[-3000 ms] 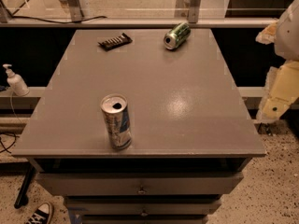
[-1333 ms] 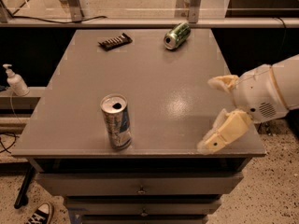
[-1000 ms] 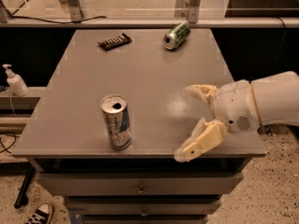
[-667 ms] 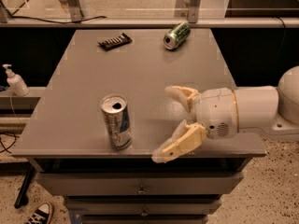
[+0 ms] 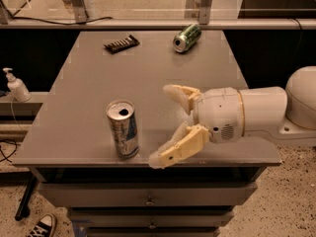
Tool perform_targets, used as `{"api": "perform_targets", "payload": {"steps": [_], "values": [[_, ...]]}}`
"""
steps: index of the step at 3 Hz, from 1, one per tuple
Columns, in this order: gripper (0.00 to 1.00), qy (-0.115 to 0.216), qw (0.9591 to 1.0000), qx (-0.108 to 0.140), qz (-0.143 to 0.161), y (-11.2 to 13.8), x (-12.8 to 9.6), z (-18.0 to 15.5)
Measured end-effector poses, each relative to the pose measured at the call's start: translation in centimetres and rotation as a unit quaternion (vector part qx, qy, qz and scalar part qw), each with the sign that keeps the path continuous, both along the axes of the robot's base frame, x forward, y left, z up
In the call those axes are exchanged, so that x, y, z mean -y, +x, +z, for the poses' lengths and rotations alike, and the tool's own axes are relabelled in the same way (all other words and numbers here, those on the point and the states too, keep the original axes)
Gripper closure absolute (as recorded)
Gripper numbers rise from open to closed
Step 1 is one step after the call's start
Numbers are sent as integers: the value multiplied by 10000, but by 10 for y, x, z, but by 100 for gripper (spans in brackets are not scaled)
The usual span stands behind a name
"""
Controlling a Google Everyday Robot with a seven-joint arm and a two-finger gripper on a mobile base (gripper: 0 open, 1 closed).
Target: Move redbull can near rxbar chocolate
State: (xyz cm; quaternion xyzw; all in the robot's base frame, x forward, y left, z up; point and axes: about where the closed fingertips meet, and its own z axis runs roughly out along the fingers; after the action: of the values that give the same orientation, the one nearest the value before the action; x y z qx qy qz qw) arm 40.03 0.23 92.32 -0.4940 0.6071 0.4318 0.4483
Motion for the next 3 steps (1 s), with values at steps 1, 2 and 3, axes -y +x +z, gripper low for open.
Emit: {"api": "perform_targets", "payload": {"steps": [1,2,3], "values": [[0,31,9999,151,-59,2,-1,0],[0,129,9990,430,48,11,-22,-10],[0,279,9979,542,236,18,-48,-24]]}}
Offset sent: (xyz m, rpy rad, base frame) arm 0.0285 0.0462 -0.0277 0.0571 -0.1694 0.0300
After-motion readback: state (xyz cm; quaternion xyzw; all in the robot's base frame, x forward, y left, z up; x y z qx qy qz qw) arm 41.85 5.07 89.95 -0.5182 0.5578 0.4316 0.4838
